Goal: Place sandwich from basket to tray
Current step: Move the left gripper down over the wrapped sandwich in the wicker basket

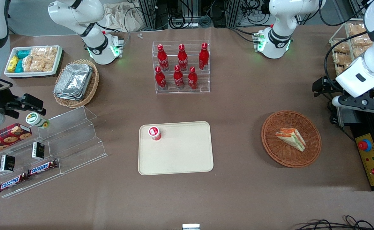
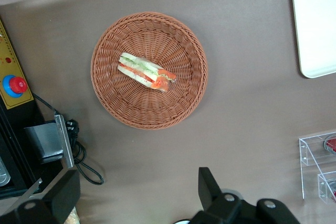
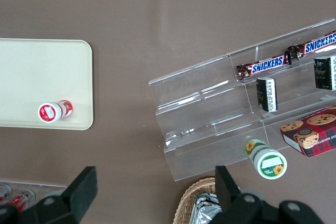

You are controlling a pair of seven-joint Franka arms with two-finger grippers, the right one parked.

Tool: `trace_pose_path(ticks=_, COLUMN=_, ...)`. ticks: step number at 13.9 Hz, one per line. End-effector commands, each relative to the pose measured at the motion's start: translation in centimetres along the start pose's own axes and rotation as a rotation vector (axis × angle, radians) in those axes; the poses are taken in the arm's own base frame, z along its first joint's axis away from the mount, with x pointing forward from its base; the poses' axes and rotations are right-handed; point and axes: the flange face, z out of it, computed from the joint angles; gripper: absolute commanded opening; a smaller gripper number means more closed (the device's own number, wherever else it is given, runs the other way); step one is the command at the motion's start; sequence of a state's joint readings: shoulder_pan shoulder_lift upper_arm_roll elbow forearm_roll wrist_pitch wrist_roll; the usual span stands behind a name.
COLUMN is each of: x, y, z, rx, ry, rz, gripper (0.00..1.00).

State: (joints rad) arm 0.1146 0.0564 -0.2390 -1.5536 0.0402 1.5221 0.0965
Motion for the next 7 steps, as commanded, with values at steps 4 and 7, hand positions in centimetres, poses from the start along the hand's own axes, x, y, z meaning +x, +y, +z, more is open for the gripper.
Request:
trace_pose_path(ticks=4, x=0.9, y=0.1, z=0.1, rx=-0.011, ry=-0.005, rz=-0.075, gripper=1.0)
trace_pose_path(ticks=7, x=2.0, y=0.0, z=3.1, rx=-0.002, ry=-0.036, rz=-0.236, gripper=1.0)
